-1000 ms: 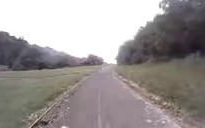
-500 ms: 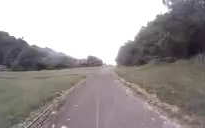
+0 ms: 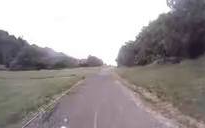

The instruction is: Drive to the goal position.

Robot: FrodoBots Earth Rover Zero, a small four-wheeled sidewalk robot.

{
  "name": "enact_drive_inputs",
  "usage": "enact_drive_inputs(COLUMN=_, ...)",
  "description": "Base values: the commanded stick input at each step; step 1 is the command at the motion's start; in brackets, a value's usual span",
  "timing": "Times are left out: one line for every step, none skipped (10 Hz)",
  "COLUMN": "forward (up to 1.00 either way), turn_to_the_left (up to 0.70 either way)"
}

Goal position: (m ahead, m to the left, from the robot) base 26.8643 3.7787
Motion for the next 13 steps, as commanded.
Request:
enact_drive_inputs(forward=0.85, turn_to_the_left=0.0)
enact_drive_inputs(forward=0.85, turn_to_the_left=0.0)
enact_drive_inputs(forward=0.85, turn_to_the_left=0.0)
enact_drive_inputs(forward=0.85, turn_to_the_left=0.0)
enact_drive_inputs(forward=0.85, turn_to_the_left=0.0)
enact_drive_inputs(forward=0.85, turn_to_the_left=0.0)
enact_drive_inputs(forward=0.85, turn_to_the_left=0.0)
enact_drive_inputs(forward=0.85, turn_to_the_left=0.0)
enact_drive_inputs(forward=0.85, turn_to_the_left=0.0)
enact_drive_inputs(forward=0.85, turn_to_the_left=0.0)
enact_drive_inputs(forward=0.85, turn_to_the_left=0.0)
enact_drive_inputs(forward=0.85, turn_to_the_left=0.0)
enact_drive_inputs(forward=0.85, turn_to_the_left=0.0)
